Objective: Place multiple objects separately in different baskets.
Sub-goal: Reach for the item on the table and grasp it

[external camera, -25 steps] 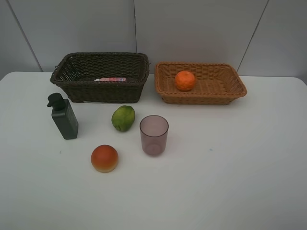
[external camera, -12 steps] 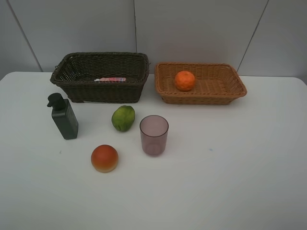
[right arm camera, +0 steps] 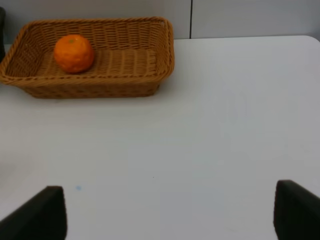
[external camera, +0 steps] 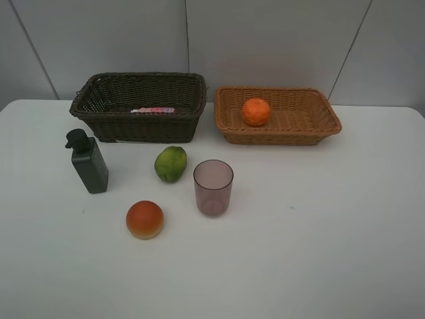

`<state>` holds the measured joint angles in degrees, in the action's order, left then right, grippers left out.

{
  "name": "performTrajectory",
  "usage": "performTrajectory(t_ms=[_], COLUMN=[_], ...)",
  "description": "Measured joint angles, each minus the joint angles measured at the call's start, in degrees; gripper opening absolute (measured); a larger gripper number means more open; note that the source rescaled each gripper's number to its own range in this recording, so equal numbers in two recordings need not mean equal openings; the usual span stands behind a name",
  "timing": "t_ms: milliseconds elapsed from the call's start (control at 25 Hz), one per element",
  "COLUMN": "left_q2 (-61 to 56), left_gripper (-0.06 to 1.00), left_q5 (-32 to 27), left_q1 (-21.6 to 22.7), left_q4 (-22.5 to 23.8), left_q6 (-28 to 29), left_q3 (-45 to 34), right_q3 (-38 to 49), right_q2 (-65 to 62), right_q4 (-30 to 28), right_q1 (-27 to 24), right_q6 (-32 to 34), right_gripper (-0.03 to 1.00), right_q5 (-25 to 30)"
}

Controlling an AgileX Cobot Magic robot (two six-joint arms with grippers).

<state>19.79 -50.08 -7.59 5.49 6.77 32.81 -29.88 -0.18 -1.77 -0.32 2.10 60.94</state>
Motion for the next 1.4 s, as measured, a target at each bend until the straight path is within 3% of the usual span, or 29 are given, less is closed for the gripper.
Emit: performTrajectory(t_ms=[240, 520, 1120, 1400], left_q2=[18.89, 34.82, 48.93, 54.80], left_gripper=[0.91, 0.91, 0.91, 0.91], left_q5=[11.55, 13.34, 4.90, 0.62], left_q1=[0.00, 0.00, -0.17, -5.52], left_q4=[0.10, 0.10, 0.72, 3.31], left_q6=[0.00, -0.01, -0.01, -0.61], left_q3=[3.57, 7.09, 16.36, 21.17], right_q3=[0.00, 0.00, 0.00, 0.00], right_q2=[0.00, 0.00, 0.00, 0.00], right_q4=[-0.05, -0.05, -0.05, -0.05], right_q1=[0.00, 0.00, 0.00, 0.00], right_q6=[0.00, 0.00, 0.00, 0.00], right_gripper=[0.79, 0.79, 0.79, 0.79], right_q5=[-0.05, -0.05, -0.05, -0.05])
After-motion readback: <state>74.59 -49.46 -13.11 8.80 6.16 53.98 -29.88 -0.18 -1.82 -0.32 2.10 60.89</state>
